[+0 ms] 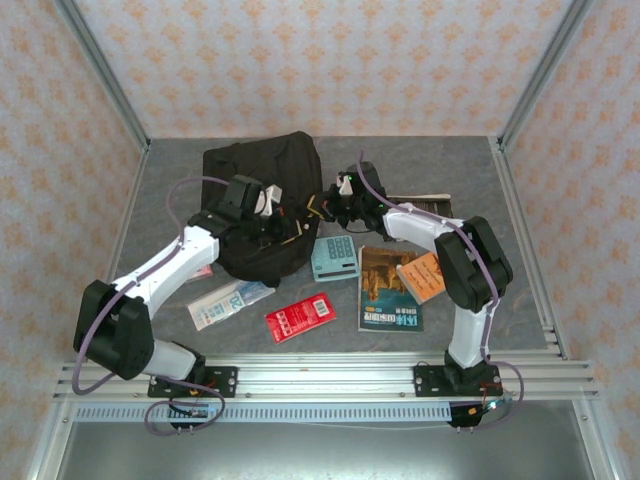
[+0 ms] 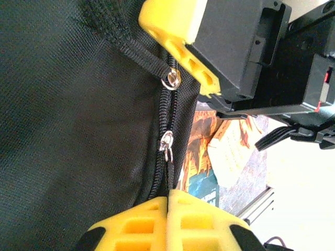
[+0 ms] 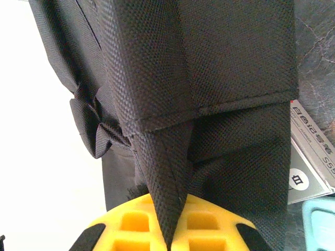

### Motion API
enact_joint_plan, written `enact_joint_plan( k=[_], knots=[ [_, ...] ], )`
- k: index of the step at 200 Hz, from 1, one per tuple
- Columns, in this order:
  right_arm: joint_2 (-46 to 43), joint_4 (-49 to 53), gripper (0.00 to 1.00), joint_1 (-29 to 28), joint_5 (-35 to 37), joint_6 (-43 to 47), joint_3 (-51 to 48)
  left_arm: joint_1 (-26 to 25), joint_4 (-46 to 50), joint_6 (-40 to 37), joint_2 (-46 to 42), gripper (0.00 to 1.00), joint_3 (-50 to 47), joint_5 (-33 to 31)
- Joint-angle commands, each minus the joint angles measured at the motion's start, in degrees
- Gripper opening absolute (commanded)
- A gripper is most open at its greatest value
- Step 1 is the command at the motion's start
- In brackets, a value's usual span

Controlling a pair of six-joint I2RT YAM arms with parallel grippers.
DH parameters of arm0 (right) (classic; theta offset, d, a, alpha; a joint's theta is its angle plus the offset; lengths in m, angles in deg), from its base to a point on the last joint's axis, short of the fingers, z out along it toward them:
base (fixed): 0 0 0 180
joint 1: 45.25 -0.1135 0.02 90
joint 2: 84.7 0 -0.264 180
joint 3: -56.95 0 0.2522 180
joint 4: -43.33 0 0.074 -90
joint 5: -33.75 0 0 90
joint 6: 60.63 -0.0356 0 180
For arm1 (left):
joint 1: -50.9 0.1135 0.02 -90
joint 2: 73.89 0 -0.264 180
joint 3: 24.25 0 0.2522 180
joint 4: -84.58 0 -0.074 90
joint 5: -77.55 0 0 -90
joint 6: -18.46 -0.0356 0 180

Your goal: Pack the student bag

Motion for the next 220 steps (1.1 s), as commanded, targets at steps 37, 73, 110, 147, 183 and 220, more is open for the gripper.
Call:
enact_joint_plan(
  k=[37, 73, 110, 147, 183, 220],
  knots=[
    [-0.8, 0.9, 0.00, 1.4, 3.8, 2.0, 2.6, -0.2, 5.9, -3.0, -4.6, 0.00, -2.0, -1.8],
    [-0.5, 3.0, 0.00, 2.0, 4.7, 3.3, 3.4, 0.1, 7.5, -3.7, -6.7, 0.00, -3.0, -2.1],
    [-0.5, 8.3, 0.00, 2.8, 7.3, 6.8, 5.7, 1.2, 9.3, -4.4, -8.8, 0.00, -4.2, -2.5],
    [1.2, 16.6, 0.00, 3.6, 10.6, 11.0, 9.6, 2.2, 10.3, -5.0, -10.3, 0.00, -5.2, -2.9],
    [1.6, 18.2, 0.00, 3.9, 10.1, 11.5, 10.8, 2.2, 9.1, -4.5, -9.1, 0.00, -4.2, -2.3],
    [-1.0, 18.1, 0.43, 3.9, 8.8, 9.9, 10.0, 2.1, 6.0, -2.3, -4.6, 0.00, 0.0, -1.1]
  ],
)
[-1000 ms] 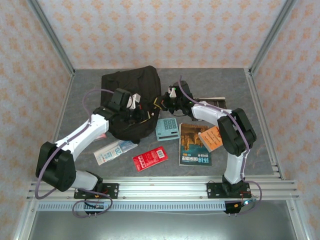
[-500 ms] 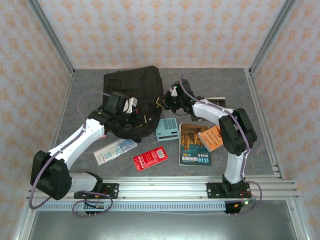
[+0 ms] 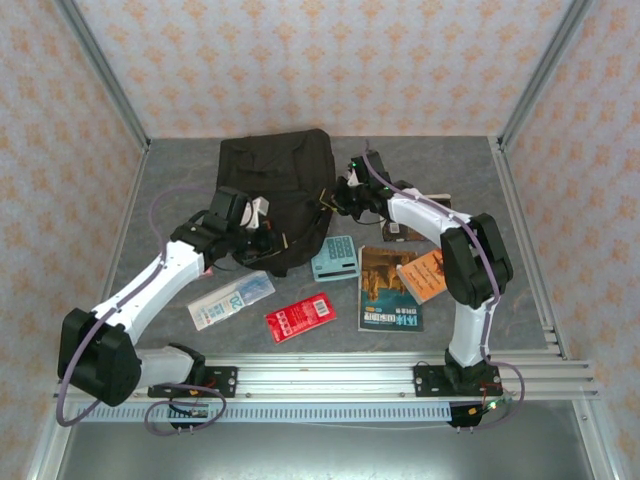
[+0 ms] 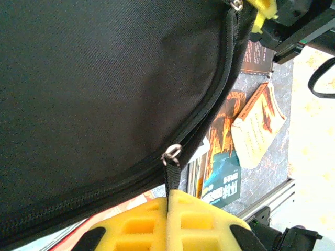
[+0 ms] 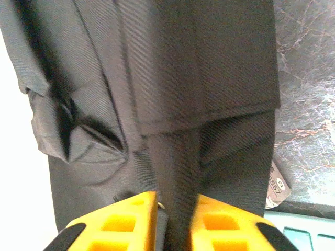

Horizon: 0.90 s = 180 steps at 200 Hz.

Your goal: Pack the student bag

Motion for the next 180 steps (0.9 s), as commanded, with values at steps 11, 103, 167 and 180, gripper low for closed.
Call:
enact_joint_plan(
  k=[11, 103, 167, 180],
  knots=[
    [-4.0, 1.2, 0.52, 1.0, 3.2, -0.6, 0.7, 0.4, -2.1, 1.6, 4.0, 0.00, 5.5, 1.0],
    [-13.0, 16.5, 0.73, -1.4, 8.1, -7.4, 2.0, -0.2, -0.6, 2.9, 13.1, 0.00, 22.4, 0.3],
    [-9.7, 12.9, 0.76, -3.9, 4.8, -12.9, 3.3, -6.1, -2.1, 2.9, 15.8, 0.00, 22.2, -0.5],
    [-8.7, 11.8, 0.72, -4.3, 4.0, -14.4, 2.6, -6.6, -2.6, 3.1, 15.8, 0.00, 21.4, -0.7]
  ],
)
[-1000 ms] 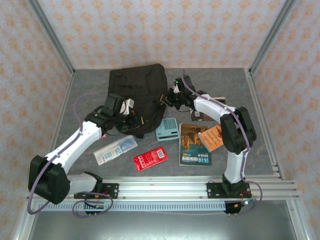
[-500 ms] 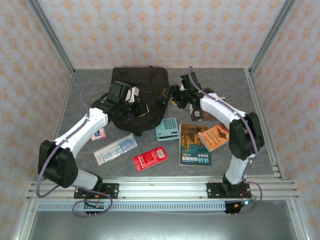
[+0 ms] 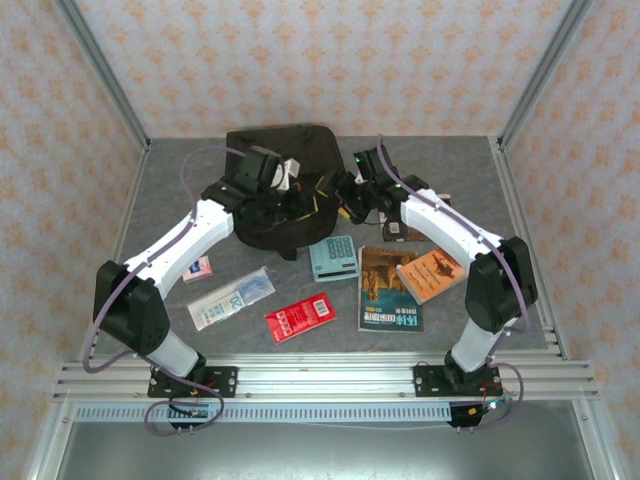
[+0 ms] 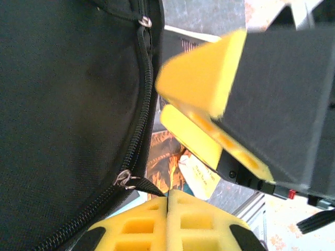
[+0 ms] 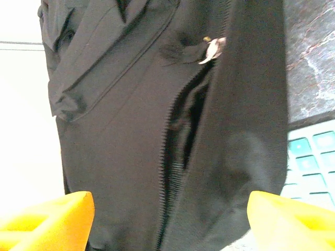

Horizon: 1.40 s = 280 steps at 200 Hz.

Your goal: Pack the student bag

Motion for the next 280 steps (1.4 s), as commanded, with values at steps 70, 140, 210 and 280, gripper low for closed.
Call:
enact_joint_plan(
  k=[70, 140, 210, 280],
  knots=[
    [4.2, -2.9, 0.38, -1.5, 0.4, -2.4, -1.9, -1.5, -2.7, 0.0, -2.6, 0.00, -4.4, -0.9],
    [5.4, -1.8, 0.04, -1.5, 3.8, 2.0, -2.2, -1.4, -3.0, -0.2, -4.9, 0.00, -7.2, -0.8],
    [4.5, 2.7, 0.00, 0.4, 6.5, 8.4, 0.9, 2.2, -1.0, -0.7, -8.7, 0.00, -9.8, -0.9],
    [4.3, 5.6, 0.00, 4.0, 6.7, 12.2, 2.4, 4.3, 0.3, -1.8, -11.8, 0.00, -12.2, 0.0]
  ],
)
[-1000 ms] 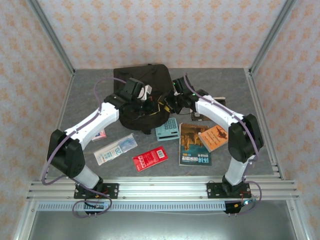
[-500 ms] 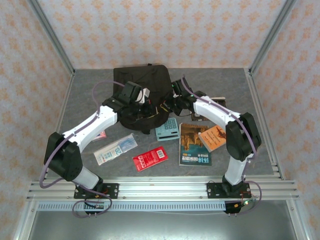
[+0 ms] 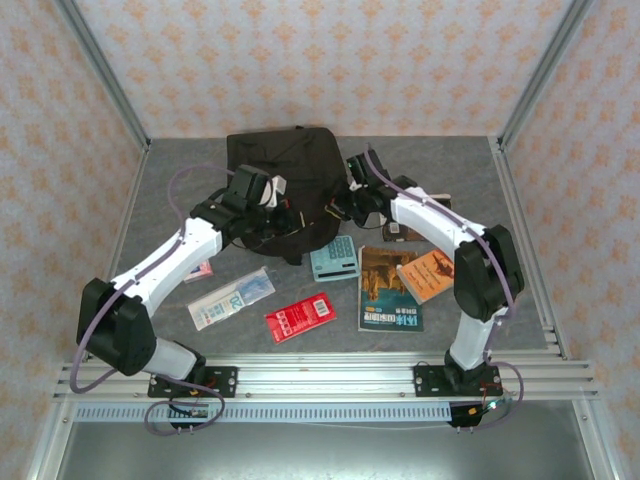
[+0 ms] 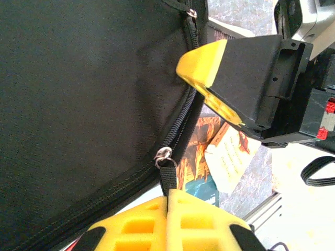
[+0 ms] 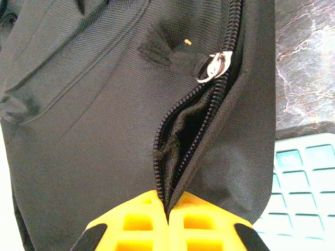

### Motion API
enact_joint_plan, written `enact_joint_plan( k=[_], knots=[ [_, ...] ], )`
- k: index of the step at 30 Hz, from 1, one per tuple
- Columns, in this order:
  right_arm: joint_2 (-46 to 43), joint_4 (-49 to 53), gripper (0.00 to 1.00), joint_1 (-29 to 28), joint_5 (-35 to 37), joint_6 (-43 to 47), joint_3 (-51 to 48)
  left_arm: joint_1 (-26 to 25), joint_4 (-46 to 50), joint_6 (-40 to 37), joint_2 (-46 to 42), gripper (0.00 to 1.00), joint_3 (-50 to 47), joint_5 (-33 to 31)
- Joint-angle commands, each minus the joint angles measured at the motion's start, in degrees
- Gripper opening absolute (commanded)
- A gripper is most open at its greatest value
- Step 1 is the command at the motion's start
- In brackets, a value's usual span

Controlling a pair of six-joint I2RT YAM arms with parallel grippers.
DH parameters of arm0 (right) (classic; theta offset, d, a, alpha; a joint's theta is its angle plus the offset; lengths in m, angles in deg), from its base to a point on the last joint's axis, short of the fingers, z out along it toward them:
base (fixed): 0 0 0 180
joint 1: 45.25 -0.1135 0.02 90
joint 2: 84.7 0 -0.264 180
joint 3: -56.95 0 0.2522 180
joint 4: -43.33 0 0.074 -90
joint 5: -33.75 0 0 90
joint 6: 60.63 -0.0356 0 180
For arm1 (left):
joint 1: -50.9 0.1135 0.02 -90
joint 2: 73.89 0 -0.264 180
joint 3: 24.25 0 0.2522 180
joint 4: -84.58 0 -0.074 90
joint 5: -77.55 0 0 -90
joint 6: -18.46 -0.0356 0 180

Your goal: Pack the student bag

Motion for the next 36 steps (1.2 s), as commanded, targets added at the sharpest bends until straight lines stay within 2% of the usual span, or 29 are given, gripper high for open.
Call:
enact_joint_plan(
  k=[1, 8, 19, 22, 23, 25, 28, 29, 31, 36],
  knots=[
    [-0.8, 3.1, 0.00, 3.3, 5.3, 3.4, 1.7, 2.1, 1.8, -1.9, -4.0, 0.00, -1.1, 2.2],
    [0.2, 7.8, 0.00, 4.1, 8.0, 8.4, 6.5, 4.6, 1.9, -2.5, -4.9, 0.00, -2.4, 3.4],
    [2.9, 12.3, 0.00, 7.3, 11.5, 11.5, 11.0, 5.2, 0.5, -1.8, -4.3, 0.00, -3.1, 3.6],
    [3.7, 11.8, 0.00, 7.8, 8.7, 11.1, 12.2, 5.2, -0.3, -1.2, -3.5, 0.00, -2.4, 3.8],
    [3.9, 11.6, 0.03, 7.8, 7.2, 10.8, 12.7, 5.2, -0.8, -0.7, -2.8, 0.00, -1.5, 4.1],
    [4.0, 11.3, 0.18, 7.8, 5.0, 9.9, 13.7, 5.1, -1.6, 0.2, -0.7, 0.00, 0.5, 5.1],
    [2.1, 11.4, 0.41, 7.8, 6.1, 8.7, 13.8, 4.7, -1.9, 0.8, 2.5, 0.00, 4.4, 5.4],
    [1.1, 11.5, 0.46, 7.8, 6.9, 8.3, 13.5, 4.4, -2.1, 1.1, 3.5, 0.00, 5.6, 5.5],
    [-1.1, 12.2, 0.52, 7.8, 8.7, 6.9, 12.6, 3.6, -2.2, 1.4, 5.1, 0.00, 8.0, 5.5],
    [-6.4, 11.5, 0.54, 7.8, 7.6, 1.2, 8.7, 1.2, -1.3, 1.8, 9.9, 0.00, 15.3, 4.9]
  ],
)
